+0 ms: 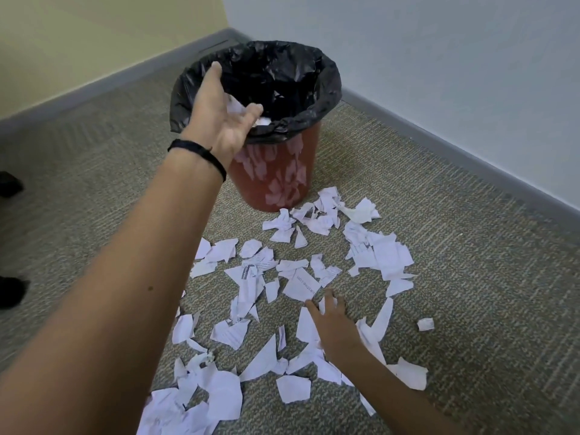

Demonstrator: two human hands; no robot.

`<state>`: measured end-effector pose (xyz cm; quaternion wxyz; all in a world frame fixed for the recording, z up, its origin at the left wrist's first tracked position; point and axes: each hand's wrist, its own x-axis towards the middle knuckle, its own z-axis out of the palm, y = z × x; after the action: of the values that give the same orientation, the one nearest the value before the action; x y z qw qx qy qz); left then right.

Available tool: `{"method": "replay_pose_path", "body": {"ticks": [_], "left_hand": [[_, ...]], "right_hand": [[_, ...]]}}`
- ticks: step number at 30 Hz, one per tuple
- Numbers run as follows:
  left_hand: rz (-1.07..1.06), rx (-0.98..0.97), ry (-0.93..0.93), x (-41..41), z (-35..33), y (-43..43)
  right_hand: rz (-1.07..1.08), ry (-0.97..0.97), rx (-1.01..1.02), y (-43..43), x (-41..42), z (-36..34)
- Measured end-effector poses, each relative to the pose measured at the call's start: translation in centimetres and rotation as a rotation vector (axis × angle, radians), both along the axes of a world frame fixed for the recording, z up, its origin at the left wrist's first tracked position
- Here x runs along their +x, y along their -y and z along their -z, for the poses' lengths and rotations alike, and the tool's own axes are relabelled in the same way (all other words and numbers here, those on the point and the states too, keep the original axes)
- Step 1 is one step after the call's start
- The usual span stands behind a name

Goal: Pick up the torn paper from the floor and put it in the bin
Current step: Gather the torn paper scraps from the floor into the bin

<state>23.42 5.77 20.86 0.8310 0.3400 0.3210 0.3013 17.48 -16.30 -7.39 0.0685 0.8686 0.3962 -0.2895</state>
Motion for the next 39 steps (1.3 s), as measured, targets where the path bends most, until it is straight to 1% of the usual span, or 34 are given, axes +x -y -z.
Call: {"method": "replay_pose_path", "body": {"ticks": [4, 6, 7, 9, 11, 13, 15, 16, 18, 22, 25, 27, 31, 34, 37, 39], "left_hand": [[0.083, 0.189, 0.018, -2.7, 1.8, 1.7], [0.155, 0.288, -0.027, -4.6, 4.4, 2.3], [0.198, 0.333, -0.079, -5.6, 6.2, 2.7], [0.306, 0.432, -0.277, -8.1, 10.6, 3.8], [0.403, 0.593, -0.548, -10.9, 15.8, 4.6], [0.529, 0.797, -0.829, -14.0, 20.8, 5.2], [0.735, 1.039, -1.129, -16.7, 24.9, 5.7], [0.857, 1.138, -1.243, -17.7, 26.2, 6.1], [1.042, 1.245, -1.36, -18.5, 27.3, 6.4], [1.133, 1.274, -1.44, -18.3, 27.2, 6.1], [1.179, 1.381, -1.462, -18.6, 27.2, 5.8], [1.218, 1.424, -1.474, -18.5, 27.0, 5.2], [1.258, 1.423, -1.501, -17.7, 26.6, 4.5], [1.269, 1.434, -1.537, -17.4, 27.0, 4.4], [1.296, 1.395, -1.508, -17.0, 26.9, 3.9], [1.304, 1.409, -1.511, -16.8, 26.9, 3.7]], "right_hand": [[-0.015, 0.0, 0.007, 0.3, 0.0, 0.0], [-0.023, 0.002, 0.007, 0.4, 0.0, -0.3], [-0.027, 0.006, 0.007, 0.3, 0.0, -0.4], [-0.035, 0.009, 0.019, 0.3, 0.1, -0.8], [-0.043, 0.004, 0.026, 0.3, 0.2, -1.3], [-0.064, 0.022, 0.025, 0.3, 0.3, -1.8], [-0.092, 0.048, 0.048, 0.1, 0.3, -2.0], [-0.096, 0.049, 0.072, -0.1, 0.2, -2.0], [-0.112, 0.06, 0.117, -0.5, -0.2, -1.8], [-0.237, 0.106, 0.174, -1.2, -1.4, -1.5], [-0.255, 0.071, 0.206, -1.7, -2.0, -1.5], [-0.212, -0.004, 0.233, -1.9, -2.0, -1.2], [-0.005, -0.194, 0.391, -1.9, -0.4, -1.3], [0.24, -0.255, 0.66, -2.1, 1.2, -3.3], [0.519, -0.346, 0.914, -3.2, 3.4, -7.9], [0.673, -0.452, 1.071, -4.2, 5.1, -12.3]]}}
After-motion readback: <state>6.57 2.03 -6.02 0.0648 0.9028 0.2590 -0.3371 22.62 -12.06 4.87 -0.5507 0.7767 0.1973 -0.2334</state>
